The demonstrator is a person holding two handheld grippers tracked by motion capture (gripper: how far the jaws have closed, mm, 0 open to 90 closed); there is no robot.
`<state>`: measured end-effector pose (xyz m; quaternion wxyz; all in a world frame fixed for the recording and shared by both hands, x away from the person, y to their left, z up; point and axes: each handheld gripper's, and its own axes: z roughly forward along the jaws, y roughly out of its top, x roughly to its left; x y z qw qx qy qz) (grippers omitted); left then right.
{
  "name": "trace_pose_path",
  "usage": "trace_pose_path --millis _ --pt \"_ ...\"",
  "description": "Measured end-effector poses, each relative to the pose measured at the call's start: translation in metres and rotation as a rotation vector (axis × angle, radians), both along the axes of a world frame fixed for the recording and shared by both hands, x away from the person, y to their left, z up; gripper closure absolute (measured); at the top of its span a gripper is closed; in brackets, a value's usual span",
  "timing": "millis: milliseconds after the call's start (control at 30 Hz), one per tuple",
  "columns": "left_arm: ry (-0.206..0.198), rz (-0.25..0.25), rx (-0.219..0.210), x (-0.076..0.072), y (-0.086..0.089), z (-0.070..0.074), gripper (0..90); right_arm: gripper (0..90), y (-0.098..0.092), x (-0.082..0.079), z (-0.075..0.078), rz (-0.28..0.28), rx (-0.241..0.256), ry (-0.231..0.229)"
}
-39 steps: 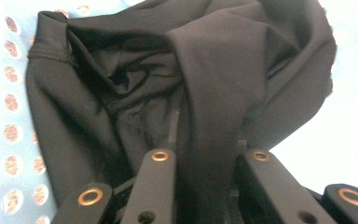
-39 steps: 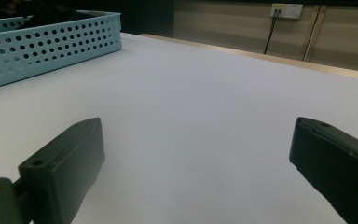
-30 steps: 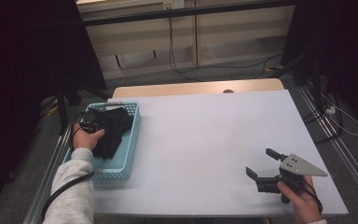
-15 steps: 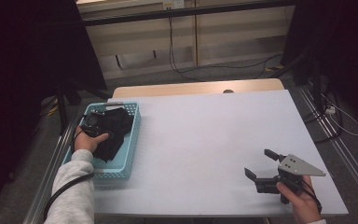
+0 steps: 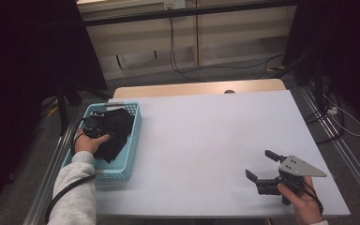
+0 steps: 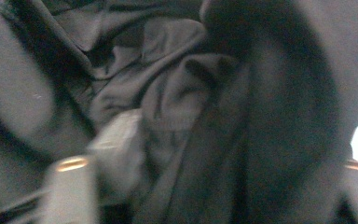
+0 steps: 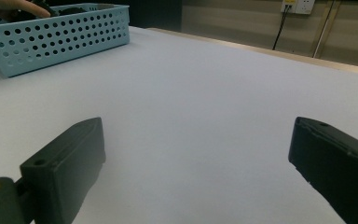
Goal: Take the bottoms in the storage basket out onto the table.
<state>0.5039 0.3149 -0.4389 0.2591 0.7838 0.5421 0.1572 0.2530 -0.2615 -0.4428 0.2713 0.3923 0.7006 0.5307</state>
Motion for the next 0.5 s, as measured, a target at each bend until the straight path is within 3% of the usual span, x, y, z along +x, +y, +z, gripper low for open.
trace_pose_path --millis 200,233,367,500 --pt "0.068 -0.025 -0.052 -0.007 -0.003 0.006 72.1 3.2 0.002 0.001 0.000 0.007 -0.007 0.000" --pt "0.097 -0.042 -0.057 -0.007 -0.004 0.008 72.1 3.2 0.002 0.001 0.000 0.007 -0.007 0.000" --pt "0.149 -0.053 -0.105 -0.011 -0.008 0.012 75.2 3.3 0.002 0.001 0.000 0.006 -0.005 0.004" --pt "0.154 -0.051 -0.105 -0.014 -0.011 0.020 76.7 3.3 0.001 0.001 0.000 0.004 -0.004 0.001"
